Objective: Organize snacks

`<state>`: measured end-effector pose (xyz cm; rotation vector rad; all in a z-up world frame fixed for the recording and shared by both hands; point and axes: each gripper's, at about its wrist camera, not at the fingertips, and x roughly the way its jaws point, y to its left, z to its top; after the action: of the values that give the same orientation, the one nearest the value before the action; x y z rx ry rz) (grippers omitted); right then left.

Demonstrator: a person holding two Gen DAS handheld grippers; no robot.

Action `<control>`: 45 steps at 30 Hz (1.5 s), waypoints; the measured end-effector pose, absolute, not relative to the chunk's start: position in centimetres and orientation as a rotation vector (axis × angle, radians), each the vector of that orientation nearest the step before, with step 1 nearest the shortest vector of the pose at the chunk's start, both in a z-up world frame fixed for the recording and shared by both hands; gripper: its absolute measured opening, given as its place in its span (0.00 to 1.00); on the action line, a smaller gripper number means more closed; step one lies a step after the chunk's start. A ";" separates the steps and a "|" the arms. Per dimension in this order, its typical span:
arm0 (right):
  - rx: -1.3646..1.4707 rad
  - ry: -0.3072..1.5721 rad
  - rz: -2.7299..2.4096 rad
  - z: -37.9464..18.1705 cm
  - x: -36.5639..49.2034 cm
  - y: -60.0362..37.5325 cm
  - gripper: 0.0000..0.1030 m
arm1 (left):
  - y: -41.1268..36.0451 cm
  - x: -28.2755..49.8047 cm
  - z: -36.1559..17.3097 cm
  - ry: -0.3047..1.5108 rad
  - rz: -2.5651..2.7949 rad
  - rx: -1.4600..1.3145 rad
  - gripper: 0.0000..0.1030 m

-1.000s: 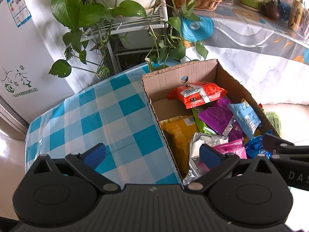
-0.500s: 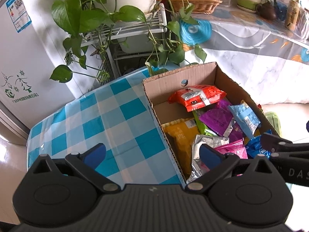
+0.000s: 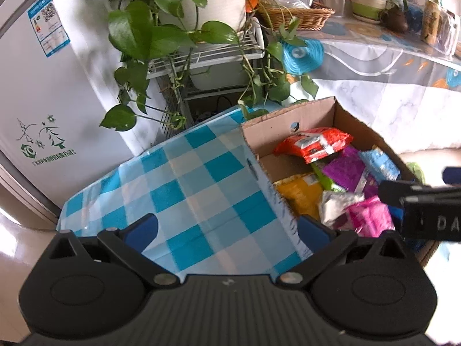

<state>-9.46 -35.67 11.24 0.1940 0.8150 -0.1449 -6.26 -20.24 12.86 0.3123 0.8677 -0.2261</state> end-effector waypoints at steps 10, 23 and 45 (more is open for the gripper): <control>0.202 0.812 -0.049 11.1 -8.6 -30.8 1.00 | -14.8 -7.0 13.4 0.865 -0.205 0.291 0.99; 0.205 0.823 0.021 9.9 -7.5 -25.6 1.00 | -6.1 -5.9 11.8 0.932 -0.143 0.268 0.99; 0.056 0.882 0.163 -0.4 -10.3 -13.1 1.00 | 3.2 -3.8 7.6 1.020 -0.080 0.053 0.99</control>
<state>-10.32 -13.10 -0.38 0.0560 0.8817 0.1633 -3.76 3.22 7.64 0.0529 1.0204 -0.0796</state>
